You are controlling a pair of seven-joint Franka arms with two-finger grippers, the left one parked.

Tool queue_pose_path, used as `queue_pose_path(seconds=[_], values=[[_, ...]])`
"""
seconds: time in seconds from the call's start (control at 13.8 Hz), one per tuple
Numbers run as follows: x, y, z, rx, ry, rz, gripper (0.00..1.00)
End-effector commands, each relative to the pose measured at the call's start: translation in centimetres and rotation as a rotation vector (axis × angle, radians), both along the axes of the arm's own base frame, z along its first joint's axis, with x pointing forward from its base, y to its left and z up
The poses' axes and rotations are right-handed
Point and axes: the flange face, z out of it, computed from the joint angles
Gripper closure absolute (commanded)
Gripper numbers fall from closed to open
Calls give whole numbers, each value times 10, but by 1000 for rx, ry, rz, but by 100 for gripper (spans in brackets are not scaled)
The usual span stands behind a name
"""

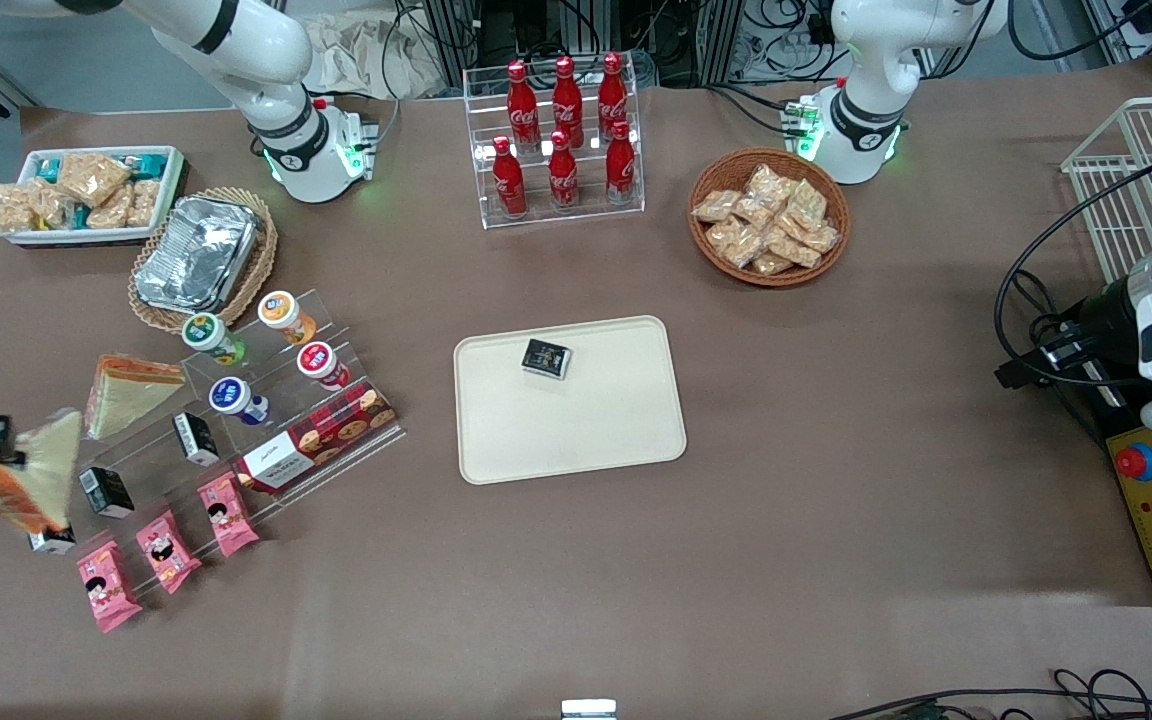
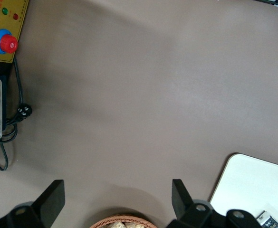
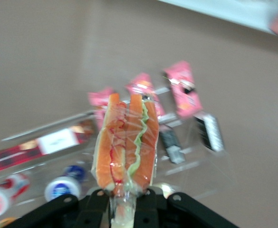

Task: Place sandwich on tray
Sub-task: 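Carry the held sandwich over the cream tray with the right gripper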

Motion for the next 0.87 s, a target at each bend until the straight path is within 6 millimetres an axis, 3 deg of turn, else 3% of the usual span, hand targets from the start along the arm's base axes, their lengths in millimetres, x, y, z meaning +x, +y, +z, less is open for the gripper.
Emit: queue_pose_path(seconds=[0.0, 0.15, 0.44, 0.73, 0.8], values=[[-5, 96, 9, 29, 26, 176, 88], [-9, 168, 9, 35, 19, 287, 87], [-25, 291, -6, 50, -3, 467, 87], [-45, 399, -49, 86, -10, 627, 87], [-48, 418, -62, 96, -13, 654, 88]])
